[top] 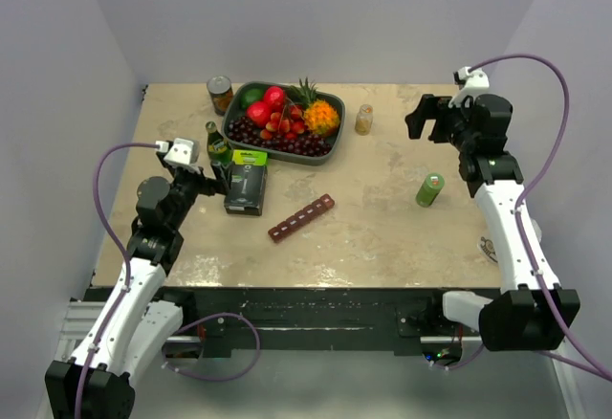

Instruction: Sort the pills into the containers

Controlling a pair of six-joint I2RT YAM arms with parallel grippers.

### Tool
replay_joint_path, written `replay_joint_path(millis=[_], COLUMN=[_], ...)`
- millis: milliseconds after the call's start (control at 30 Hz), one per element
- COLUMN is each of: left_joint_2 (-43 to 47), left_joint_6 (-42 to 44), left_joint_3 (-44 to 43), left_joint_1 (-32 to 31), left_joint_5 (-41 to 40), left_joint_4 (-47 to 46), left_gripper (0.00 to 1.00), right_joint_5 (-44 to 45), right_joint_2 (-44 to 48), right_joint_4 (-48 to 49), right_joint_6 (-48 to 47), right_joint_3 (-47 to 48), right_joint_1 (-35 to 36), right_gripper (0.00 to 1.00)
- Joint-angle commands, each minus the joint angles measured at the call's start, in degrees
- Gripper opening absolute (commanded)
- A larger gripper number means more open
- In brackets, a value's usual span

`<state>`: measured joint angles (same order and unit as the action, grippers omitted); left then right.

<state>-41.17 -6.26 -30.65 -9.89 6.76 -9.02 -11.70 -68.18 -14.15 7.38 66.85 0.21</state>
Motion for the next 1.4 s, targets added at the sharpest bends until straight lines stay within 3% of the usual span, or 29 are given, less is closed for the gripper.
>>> replay_joint_path(millis=[0, 100, 200, 233, 267, 400, 633, 1000, 1200, 1367], left_joint_2=[-0.1, -1.0, -2.2, -2.7, -3.2, -4.3, -5.9, -5.9, -6.1, -5.5], left_joint_6=[1.6, 1.8, 2.4, 2.5, 2.6, 3.1, 4.2, 5.9, 5.9, 5.9], left_joint_3=[-1.5, -1.6, -2.0, -2.0, -2.0, -2.2, -2.5, -2.2, -2.4, -2.7], left_joint_1=[-0.3, -0.4, -0.3, -0.3, -0.3, -0.3, -0.3, -0.3, -0.3, -0.3], left_joint_5=[3.0, 5.2, 7.7, 8.8, 9.3, 9.8, 9.4, 6.3, 7.1, 6.7], left_joint_4=[-3.2, -3.3, -3.2, -3.2, -3.1, -2.5, -1.2, -0.7, -0.7, -0.6], left_gripper=[1.00, 1.00, 1.00, 0.99, 1.00, 1.00, 1.00, 0.99, 0.99, 0.99], right_joint_5=[-10.5, -28.2, -33.1, -34.9, -36.4, -37.3, -30.0, -21.3, -20.1, -20.4], right_joint_2=[-1.8, -4.3, -8.2, -9.2, -11.7, -15.6, -23.7, -37.9, -42.3, -44.4], right_joint_4=[0.8, -1.0, -9.9, -18.3, -22.5, -30.0, -34.1, -30.8, -28.8, -25.8], right_joint_6=[-4.5, -16.7, -33.9, -40.3, -52.9, -67.6, -90.4, -96.6, -93.8, -89.2], right_joint_3=[4.2, 5.3, 7.9, 8.8, 9.6, 10.5, 9.8, 14.6, 15.9, 15.5], right_joint_1=[-0.1, 0.6, 7.0, 8.3, 9.4, 16.2, 26.6, 32.4, 36.4, 37.8], right_gripper=[0.99, 0.99, 0.99, 0.99, 0.99, 0.99, 0.99, 0.99, 0.98, 0.91])
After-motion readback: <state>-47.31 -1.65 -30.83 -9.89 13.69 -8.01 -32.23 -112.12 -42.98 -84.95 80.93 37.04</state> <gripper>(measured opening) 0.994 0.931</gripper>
